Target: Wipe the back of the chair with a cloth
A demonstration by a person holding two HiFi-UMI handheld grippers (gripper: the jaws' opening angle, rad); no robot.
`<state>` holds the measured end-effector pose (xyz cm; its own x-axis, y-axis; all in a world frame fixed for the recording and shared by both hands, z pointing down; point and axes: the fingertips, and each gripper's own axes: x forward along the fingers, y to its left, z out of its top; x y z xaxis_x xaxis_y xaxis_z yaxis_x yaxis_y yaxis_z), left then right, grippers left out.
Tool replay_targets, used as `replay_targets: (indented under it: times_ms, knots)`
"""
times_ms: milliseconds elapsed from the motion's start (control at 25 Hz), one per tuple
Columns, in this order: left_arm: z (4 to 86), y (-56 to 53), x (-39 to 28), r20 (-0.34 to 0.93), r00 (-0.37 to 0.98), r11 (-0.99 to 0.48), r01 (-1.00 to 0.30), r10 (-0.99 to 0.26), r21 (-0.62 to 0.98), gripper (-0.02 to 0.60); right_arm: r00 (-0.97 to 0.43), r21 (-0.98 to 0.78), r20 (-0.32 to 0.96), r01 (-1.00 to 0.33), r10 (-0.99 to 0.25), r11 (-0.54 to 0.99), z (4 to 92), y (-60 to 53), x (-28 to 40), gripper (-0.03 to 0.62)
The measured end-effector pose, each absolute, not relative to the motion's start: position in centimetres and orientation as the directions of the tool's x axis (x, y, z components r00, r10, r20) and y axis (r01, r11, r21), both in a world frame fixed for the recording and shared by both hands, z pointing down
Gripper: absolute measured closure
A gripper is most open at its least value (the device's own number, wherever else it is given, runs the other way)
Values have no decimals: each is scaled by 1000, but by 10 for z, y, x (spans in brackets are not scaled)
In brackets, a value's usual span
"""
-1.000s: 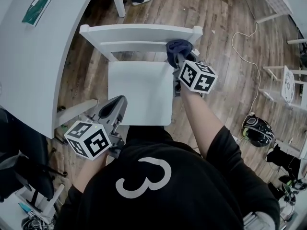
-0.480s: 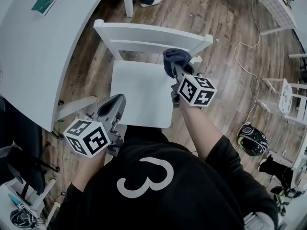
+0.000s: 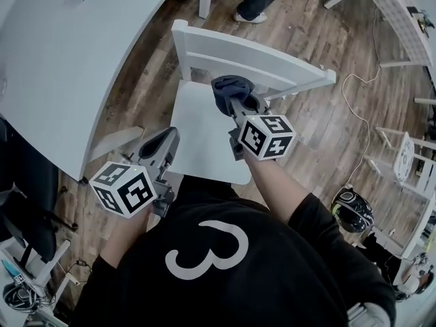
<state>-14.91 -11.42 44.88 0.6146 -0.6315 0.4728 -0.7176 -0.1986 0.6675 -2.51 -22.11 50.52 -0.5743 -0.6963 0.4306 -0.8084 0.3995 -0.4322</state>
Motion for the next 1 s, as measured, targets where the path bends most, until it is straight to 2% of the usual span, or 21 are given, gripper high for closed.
replay_targets:
  times_ms: [440, 1000]
  knots:
    - [464, -137, -214, 519, 559, -150, -760, -646, 632, 568, -626, -457, 438, -773, -645, 440, 533, -250, -108, 543]
    - [473, -143, -237, 530, 567, -129, -750, -631, 649, 568, -504, -420, 490, -851, -711, 314, 565, -287, -123, 543]
